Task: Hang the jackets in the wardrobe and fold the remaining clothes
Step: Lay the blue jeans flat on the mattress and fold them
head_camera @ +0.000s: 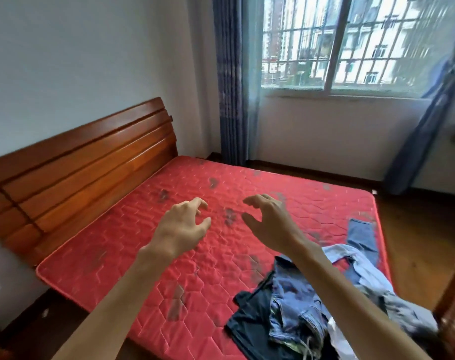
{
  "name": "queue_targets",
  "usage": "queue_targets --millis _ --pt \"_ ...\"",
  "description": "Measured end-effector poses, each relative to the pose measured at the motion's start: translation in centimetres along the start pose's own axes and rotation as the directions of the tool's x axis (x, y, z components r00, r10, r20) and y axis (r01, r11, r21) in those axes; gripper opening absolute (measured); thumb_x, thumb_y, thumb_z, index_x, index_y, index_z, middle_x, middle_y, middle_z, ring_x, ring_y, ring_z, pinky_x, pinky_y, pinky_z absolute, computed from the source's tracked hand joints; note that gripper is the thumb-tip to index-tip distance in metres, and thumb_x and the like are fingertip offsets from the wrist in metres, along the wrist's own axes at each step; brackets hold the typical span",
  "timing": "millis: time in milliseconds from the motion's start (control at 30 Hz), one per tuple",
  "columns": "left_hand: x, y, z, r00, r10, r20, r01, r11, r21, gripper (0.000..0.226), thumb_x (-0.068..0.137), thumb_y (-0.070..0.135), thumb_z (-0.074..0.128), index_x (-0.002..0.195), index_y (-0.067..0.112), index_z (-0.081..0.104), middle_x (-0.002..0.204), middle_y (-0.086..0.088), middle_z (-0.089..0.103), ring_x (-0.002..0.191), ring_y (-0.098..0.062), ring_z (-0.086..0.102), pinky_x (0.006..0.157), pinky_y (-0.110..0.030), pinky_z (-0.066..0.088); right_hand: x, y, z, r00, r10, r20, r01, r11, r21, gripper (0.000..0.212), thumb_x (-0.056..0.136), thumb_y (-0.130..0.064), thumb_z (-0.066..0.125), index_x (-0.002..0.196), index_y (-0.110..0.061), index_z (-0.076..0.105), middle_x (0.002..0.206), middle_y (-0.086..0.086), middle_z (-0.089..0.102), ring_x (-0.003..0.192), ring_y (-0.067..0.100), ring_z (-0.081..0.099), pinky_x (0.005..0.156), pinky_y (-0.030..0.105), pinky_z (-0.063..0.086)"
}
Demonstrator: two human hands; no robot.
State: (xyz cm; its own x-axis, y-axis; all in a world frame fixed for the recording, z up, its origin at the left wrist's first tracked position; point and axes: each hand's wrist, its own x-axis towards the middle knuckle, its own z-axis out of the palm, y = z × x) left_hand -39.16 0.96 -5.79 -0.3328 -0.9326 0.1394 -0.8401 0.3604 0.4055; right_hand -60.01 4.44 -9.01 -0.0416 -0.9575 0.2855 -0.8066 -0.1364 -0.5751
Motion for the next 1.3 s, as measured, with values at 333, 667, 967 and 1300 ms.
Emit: queue_targets --millis 333,667,967,1300 --pt "12.8 8.0 11.3 0.902 0.303 0.306 -0.271 0.952 -0.144 0.036 0.093 0.035 0.063 0.127 0.024 0.06 0.114 0.001 0.069 0.107 -0.015 0.064 0.093 -0.04 0.054 1.6 12.0 -3.2 0.94 0.316 -0.127 -0.318 0.948 0.007 0.036 0.092 -0.02 0.065 0.125 -0.007 0.063 0.121 0.01 0.066 0.112 0.023 0.061 0.098 0.033 0.047" --pt "14.0 10.7 28.1 0.717 0.316 0.621 -0.225 0.949 -0.223 0.034 0.093 0.034 0.06 0.124 0.021 0.062 0.109 0.001 0.071 0.102 -0.021 0.065 0.088 -0.04 0.052 -5.0 24.6 0.6 0.704 0.711 0.014 -0.71 0.702 0.045 0.036 0.091 -0.021 0.064 0.124 -0.009 0.063 0.12 0.009 0.065 0.112 0.022 0.061 0.099 0.03 0.045" --pt "11.2 6.6 43.2 0.526 0.003 0.85 0.168 0.98 -0.108 0.027 0.092 0.035 0.06 0.116 0.025 0.066 0.102 0.004 0.073 0.092 -0.013 0.065 0.08 -0.028 0.046 -10.5 35.1 10.7 0.387 0.886 0.255 -0.922 0.377 0.091 0.031 0.092 -0.023 0.062 0.119 -0.009 0.064 0.113 0.007 0.069 0.108 0.022 0.063 0.095 0.032 0.046" --pt "8.1 0.0 62.9 0.424 -0.44 0.791 0.648 0.758 0.074 0.038 0.092 0.025 0.058 0.128 0.013 0.056 0.124 -0.011 0.064 0.117 -0.03 0.057 0.096 -0.035 0.042 -13.0 46.1 25.6 0.22 0.92 0.323 -0.929 0.299 -0.22 0.05 0.09 -0.02 0.052 0.138 -0.016 0.043 0.13 0.015 0.045 0.123 0.035 0.044 0.098 0.04 0.041"
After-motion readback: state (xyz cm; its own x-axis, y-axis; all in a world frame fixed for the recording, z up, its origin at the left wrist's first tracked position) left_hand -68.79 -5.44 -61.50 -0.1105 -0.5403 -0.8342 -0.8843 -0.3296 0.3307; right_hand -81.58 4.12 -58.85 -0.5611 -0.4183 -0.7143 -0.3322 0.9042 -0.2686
